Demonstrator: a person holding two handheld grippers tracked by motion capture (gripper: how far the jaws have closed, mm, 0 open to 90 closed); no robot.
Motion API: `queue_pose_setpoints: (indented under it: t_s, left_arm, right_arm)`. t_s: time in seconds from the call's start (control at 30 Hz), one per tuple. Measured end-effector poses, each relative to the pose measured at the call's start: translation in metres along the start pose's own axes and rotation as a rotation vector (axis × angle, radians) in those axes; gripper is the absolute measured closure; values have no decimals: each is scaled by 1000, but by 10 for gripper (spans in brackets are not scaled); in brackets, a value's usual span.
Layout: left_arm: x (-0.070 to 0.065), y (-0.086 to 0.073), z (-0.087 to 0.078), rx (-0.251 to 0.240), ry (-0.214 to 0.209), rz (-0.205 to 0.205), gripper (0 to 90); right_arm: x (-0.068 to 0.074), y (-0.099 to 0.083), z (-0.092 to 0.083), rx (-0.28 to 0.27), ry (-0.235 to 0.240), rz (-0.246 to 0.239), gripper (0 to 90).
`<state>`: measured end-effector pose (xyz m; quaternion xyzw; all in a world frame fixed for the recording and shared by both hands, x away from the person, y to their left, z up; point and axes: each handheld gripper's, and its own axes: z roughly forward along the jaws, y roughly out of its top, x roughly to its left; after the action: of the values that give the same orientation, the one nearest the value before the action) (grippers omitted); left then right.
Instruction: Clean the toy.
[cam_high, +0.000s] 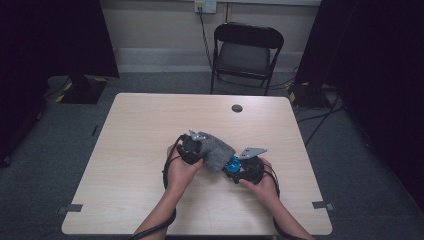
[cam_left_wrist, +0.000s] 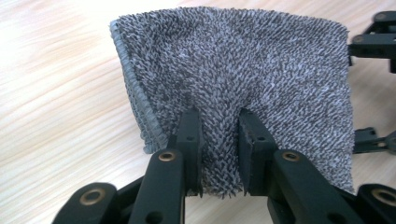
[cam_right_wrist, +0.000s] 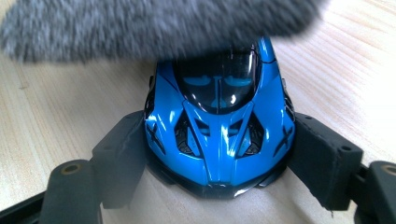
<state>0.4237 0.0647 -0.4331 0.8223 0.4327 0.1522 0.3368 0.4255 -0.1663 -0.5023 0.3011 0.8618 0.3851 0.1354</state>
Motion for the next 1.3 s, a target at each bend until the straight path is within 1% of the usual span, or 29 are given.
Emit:
queue_pose_setpoints:
  t_s: [0.1, 0.17, 0.23, 0.27, 0.33, 0.43, 0.47, 0.5, 0.63, 0.73, 0.77, 0.9, 0.97, 1.03, 1.3]
  left_arm:
    - [-8, 3, 5, 3, -8, 13, 733]
    - [-15, 5, 9, 11, -14, 31, 732]
    - [-21, 6, 13, 22, -29, 27, 730]
    - [-23, 6, 15, 17, -29, 34, 729]
    - [-27, 6, 19, 27, -28, 49, 725]
    - [-30, 5, 24, 32, -32, 46, 720]
    - [-30, 5, 24, 40, -32, 54, 719]
    - [-30, 4, 26, 45, -36, 45, 718]
    - [-28, 4, 27, 41, -30, 40, 718]
    - [-26, 4, 26, 41, -13, 54, 721]
    - [-25, 4, 26, 41, -10, 49, 722]
    - [-23, 3, 26, 46, 7, 53, 723]
    - [-22, 3, 26, 48, 8, 56, 724]
    - [-22, 3, 26, 51, 18, 63, 725]
    - [-18, 6, 25, 59, 36, 61, 727]
  right_arm:
    - [0, 0, 0, 0, 0, 1, 237]
    - [0, 0, 0, 0, 0, 1, 236]
    - [0, 0, 0, 0, 0, 1, 236]
    - [0, 0, 0, 0, -1, 1, 237]
    - [0, 0, 0, 0, 0, 0, 237]
    - [0, 0, 0, 0, 0, 0, 237]
    - [0, 0, 0, 0, 0, 0, 237]
    - [0, 0, 0, 0, 0, 1, 236]
    - [0, 0, 0, 0, 0, 0, 237]
    - [0, 0, 0, 0, 0, 1, 236]
    - [0, 0, 0, 0, 0, 0, 237]
    - [0, 0, 0, 0, 0, 0, 237]
    - [0, 0, 0, 0, 0, 0, 237]
    - [0, 0, 0, 0, 0, 0, 237]
    - [0, 0, 0, 0, 0, 0, 237]
